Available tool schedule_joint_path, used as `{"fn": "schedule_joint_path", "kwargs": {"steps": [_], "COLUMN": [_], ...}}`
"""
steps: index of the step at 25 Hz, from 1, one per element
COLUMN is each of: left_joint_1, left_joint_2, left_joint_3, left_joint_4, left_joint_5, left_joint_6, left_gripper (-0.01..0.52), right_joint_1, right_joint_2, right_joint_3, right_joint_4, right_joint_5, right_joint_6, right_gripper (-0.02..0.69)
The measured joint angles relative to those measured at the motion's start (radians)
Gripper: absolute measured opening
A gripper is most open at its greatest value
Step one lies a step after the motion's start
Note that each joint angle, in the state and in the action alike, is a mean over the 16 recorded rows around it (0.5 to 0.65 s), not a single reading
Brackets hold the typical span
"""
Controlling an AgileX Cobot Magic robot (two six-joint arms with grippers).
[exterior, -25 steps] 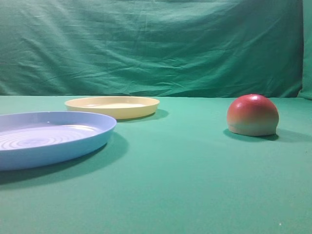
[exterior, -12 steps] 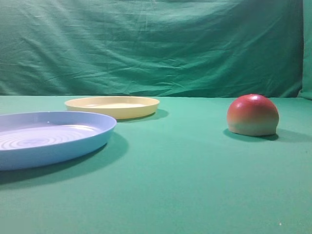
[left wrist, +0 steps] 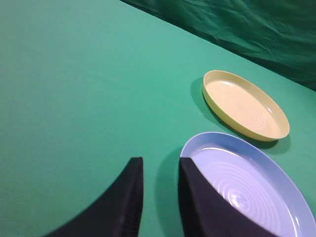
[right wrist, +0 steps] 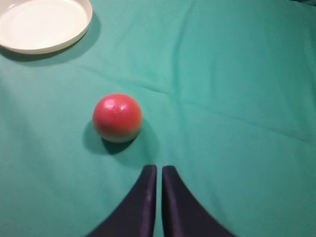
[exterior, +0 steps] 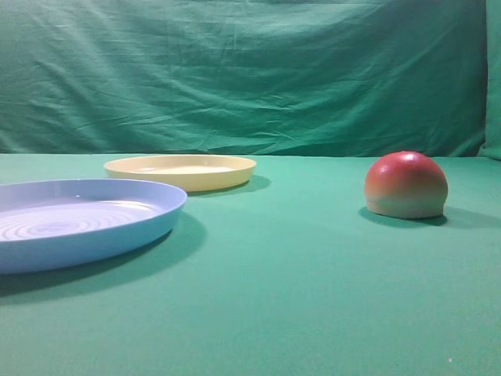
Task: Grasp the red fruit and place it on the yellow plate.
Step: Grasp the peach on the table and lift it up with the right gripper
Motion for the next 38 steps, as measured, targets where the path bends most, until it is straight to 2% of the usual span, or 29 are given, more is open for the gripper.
{"fn": "schedule_joint_path", "kwargs": {"steps": [9, 13, 17, 27, 30, 33, 38], "left_joint_1": [0.0, 0.0, 0.0, 0.0, 0.0, 0.0, 0.0], "left_joint_2": [0.0, 0.0, 0.0, 0.0, 0.0, 0.0, 0.0], "left_joint_3": [0.0, 0.0, 0.0, 0.0, 0.0, 0.0, 0.0], "left_joint_4": [0.0, 0.0, 0.0, 0.0, 0.0, 0.0, 0.0], "left_joint_5": [0.0, 0.0, 0.0, 0.0, 0.0, 0.0, 0.0], "left_joint_6": [0.0, 0.0, 0.0, 0.0, 0.0, 0.0, 0.0], "left_gripper": [0.157, 0.157, 0.157, 0.157, 0.157, 0.157, 0.157], "right_joint_1": [0.128, 0.181, 0.218, 0.265, 0.265, 0.265, 0.265], "right_joint_2": [0.323, 0.46, 0.578, 0.777, 0.824, 0.869, 0.934], "right_joint_3": [-0.187, -0.249, -0.299, -0.358, -0.361, -0.362, -0.363], "right_joint_4": [-0.022, -0.041, -0.058, -0.076, -0.078, -0.08, -0.078], "right_joint_5": [0.037, 0.025, 0.006, -0.095, -0.135, -0.174, -0.219], "right_joint_6": [0.01, 0.013, 0.005, -0.018, -0.019, -0.019, -0.019], "right_gripper": [0.0, 0.026, 0.123, 0.515, 0.598, 0.63, 0.575]}}
